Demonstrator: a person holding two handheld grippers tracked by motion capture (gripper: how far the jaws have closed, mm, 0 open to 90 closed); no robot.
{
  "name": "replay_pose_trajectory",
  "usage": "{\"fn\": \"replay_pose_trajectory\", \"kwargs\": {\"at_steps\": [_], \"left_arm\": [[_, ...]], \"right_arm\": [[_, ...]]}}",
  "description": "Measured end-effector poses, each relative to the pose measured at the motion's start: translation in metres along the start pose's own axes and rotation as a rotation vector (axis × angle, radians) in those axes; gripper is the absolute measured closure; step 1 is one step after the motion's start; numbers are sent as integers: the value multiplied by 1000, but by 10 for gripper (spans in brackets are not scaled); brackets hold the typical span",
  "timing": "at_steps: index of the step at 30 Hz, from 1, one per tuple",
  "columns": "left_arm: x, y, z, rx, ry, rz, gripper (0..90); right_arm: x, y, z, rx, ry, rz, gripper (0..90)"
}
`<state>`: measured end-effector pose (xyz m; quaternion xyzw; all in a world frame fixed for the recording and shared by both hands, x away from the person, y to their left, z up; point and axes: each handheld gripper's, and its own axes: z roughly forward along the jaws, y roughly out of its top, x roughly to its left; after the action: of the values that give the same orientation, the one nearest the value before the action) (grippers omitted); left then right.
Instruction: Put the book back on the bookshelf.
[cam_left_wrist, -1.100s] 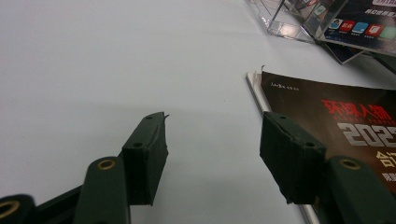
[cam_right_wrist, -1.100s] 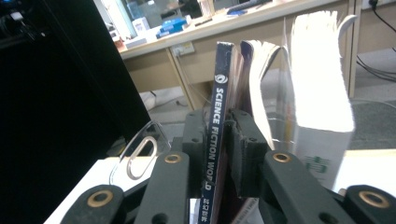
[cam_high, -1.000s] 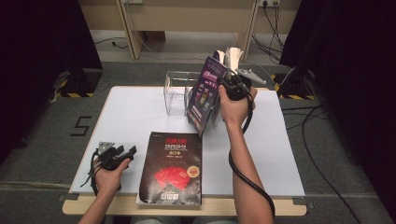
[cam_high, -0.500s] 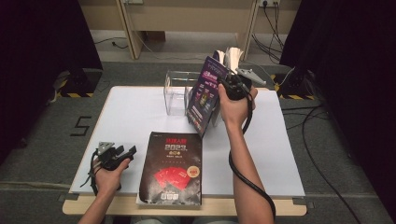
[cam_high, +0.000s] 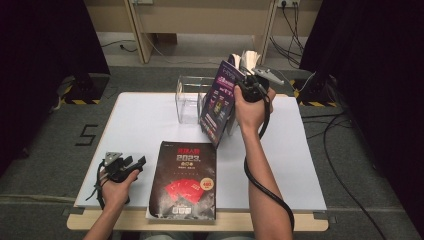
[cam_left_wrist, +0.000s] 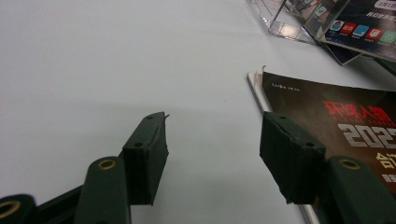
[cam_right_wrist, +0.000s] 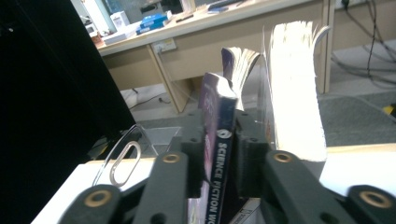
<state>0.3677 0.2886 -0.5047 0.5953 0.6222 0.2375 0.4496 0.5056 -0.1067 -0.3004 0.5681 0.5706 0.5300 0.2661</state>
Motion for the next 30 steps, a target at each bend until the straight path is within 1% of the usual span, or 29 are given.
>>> {"fn": "replay_pose_trajectory", "kwargs": {"at_steps": [6,8,10,14,16,18,21,23,26,30], "left_arm": [[0,0,0,1,2,3,406],[0,0,0,0,2,4,407],[0,0,0,-1,1,4,406],[0,0,0,2,1,5,406],[0,0,0,3,1,3,407],[0,0,0,1,0,-3,407],[1,0,0,0,-2,-4,406],[1,0,0,0,-3,-5,406],[0,0,0,2,-2,-3,406],[1,0,0,0,-5,-6,406]], "right_arm": [[-2,4,-2,42,0,2,834],[-2,4,-3,51,15,14,837],[0,4,-4,49,27,19,838],[5,1,-5,21,66,28,840],[8,0,-4,10,71,25,841],[12,0,-2,-20,73,9,842],[18,2,1,-42,86,0,842],[22,5,2,-53,92,-7,841],[29,14,4,-70,106,-5,842],[40,30,5,-118,106,-24,842]]}}
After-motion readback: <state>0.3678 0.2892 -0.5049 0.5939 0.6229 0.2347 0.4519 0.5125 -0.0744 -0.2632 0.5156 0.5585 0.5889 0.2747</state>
